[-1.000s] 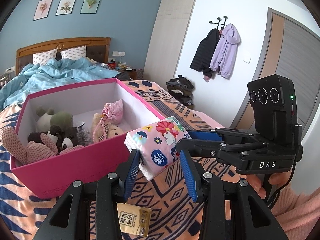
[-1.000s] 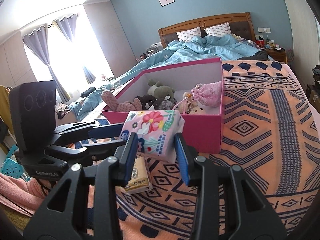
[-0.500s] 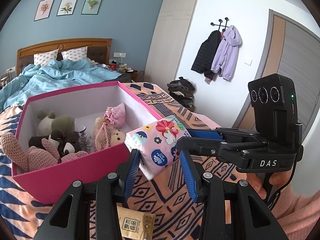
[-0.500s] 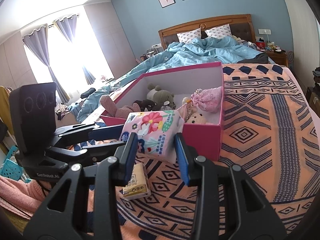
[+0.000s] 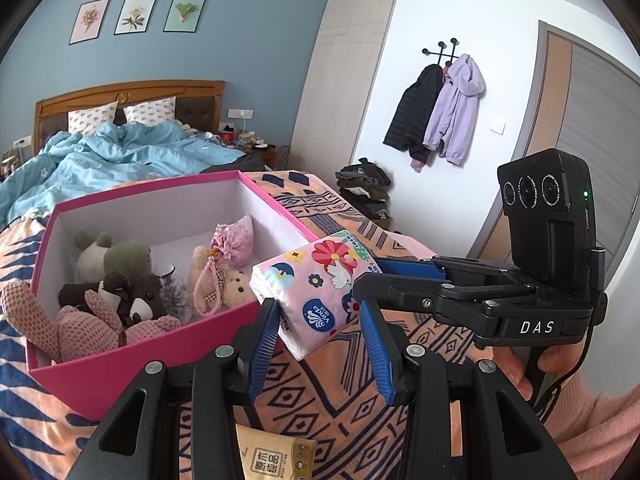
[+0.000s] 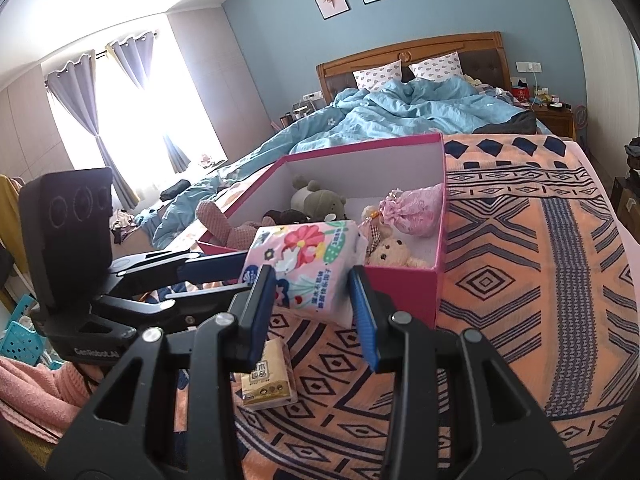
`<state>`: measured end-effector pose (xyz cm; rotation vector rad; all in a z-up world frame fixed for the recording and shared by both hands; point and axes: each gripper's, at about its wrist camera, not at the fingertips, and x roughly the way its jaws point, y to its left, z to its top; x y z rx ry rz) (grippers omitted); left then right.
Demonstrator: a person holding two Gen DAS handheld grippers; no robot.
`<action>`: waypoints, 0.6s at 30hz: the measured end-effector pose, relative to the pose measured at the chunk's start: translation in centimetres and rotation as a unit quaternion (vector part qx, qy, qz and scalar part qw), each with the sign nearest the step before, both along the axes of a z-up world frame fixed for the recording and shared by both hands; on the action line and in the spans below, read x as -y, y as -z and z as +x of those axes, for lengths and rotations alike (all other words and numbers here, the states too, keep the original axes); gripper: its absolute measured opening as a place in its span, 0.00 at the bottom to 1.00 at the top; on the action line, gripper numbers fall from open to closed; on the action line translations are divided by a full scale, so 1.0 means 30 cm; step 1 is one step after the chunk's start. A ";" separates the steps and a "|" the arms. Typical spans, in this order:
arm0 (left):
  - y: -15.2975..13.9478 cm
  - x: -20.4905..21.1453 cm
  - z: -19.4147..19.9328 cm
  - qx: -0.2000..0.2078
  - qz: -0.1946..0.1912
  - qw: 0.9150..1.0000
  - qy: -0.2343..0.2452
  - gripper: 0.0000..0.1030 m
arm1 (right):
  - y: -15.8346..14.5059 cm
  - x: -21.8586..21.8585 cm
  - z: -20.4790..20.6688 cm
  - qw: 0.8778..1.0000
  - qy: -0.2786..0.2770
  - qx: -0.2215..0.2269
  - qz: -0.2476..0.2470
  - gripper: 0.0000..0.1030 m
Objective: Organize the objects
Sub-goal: 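Carry the floral tissue pack with both grippers over the pink box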
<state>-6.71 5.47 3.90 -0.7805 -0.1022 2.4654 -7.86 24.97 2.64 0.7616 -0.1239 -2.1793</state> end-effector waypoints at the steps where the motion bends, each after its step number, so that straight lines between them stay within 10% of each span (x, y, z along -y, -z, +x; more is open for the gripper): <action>1: -0.002 -0.002 -0.001 0.000 0.000 1.000 0.000 0.40 | -0.001 0.000 -0.002 1.000 0.000 0.000 0.000 0.40; 18: -0.011 0.005 -0.047 -0.002 0.003 1.000 -0.006 0.40 | -0.014 0.008 -0.058 1.000 0.002 0.001 -0.002 0.40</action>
